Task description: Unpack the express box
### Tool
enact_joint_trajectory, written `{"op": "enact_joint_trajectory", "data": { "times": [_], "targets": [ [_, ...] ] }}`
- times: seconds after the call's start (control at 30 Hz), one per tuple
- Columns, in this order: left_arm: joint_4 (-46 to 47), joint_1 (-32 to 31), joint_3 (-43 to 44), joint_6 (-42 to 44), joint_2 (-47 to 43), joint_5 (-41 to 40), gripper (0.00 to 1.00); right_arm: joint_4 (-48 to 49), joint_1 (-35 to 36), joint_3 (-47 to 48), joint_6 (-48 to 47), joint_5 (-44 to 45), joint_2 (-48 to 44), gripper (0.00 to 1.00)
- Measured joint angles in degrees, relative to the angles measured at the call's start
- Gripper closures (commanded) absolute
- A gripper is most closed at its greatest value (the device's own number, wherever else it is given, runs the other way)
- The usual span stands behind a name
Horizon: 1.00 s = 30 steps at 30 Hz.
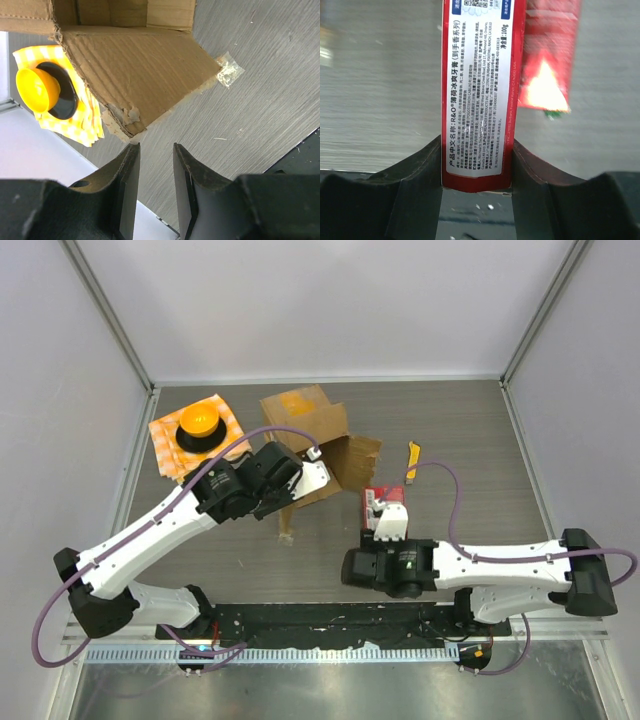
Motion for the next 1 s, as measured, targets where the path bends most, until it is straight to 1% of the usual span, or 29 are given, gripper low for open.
{"op": "enact_joint_trajectory", "data": {
  "times": [0.07,0.13,0.2,0.3,0.4,0.43,0.5,0.53,0.6,0.63,0.67,0.83,0.87,0.9,0.93,0.97,1.0],
  "targets": [
    [0.1,0.0,0.0,0.0,0.0,-0.6,0.64,-9.8,3.9,0.1,9.8,1.4,1.3,0.75],
    [0.2,0.0,0.0,0.0,0.0,-1.0,0.63,-15.4,6.1,0.1,17.4,2.3,1.9,0.73],
    [0.3,0.0,0.0,0.0,0.0,-1.4,0.63,-19.2,6.6,0.1,24.5,3.9,1.8,0.72],
    [0.3,0.0,0.0,0.0,-0.5,-1.7,0.63,-21.5,6.0,-0.9,30.6,5.8,-0.1,0.71],
    [0.3,0.0,0.0,0.0,-1.6,-1.9,0.63,-22.8,4.0,-3.1,33.8,6.7,-5.7,0.65],
    [0.3,0.0,0.0,0.0,-1.8,-1.9,0.63,-23.4,3.2,-3.7,34.2,7.0,-7.9,0.55],
    [0.3,0.0,0.0,0.0,-2.3,-1.9,0.62,-24.5,0.6,-4.4,34.1,7.3,-12.2,0.45],
    [0.3,0.0,0.0,0.0,-2.4,-1.9,0.61,-24.9,-0.9,-4.4,33.7,7.6,-13.8,0.31],
    [0.3,0.0,0.0,0.0,-2.4,-1.9,0.6,-25.4,-3.7,-4.4,32.2,8.4,-15.6,0.19],
    [0.3,0.0,0.0,0.0,-2.4,-1.9,0.59,-25.6,-4.7,-4.4,31.2,9.2,-15.8,0.09],
    [0.4,0.0,0.0,0.0,-2.4,-1.9,0.58,-25.7,-5.3,-4.3,30.4,9.7,-15.8,0.05],
    [0.4,0.3,0.0,-0.1,-2.4,-1.7,0.53,-26.0,-8.5,-2.6,25.0,11.6,-13.3,0.03],
    [0.4,0.4,0.0,-0.1,-2.4,-1.7,0.5,-26.0,-8.6,-2.4,24.3,11.7,-13.0,0.03],
    [0.4,0.5,0.0,-0.1,-2.4,-1.6,0.34,-26.0,-8.6,-2.1,23.5,11.9,-12.7,0.02],
    [0.3,0.7,0.0,-0.3,-2.4,-1.3,0.32,-25.9,-8.6,-1.7,22.6,12.0,-12.5,0.02],
    [0.3,0.9,0.1,-0.1,-2.4,-1.3,0.32,-26.0,-8.6,-1.4,22.0,12.2,-12.5,0.02],
    [0.2,1.2,0.3,-0.7,-2.4,-0.8,0.24,-26.0,-8.6,-1.0,21.0,12.3,-12.4,0.02]
  ]
}}
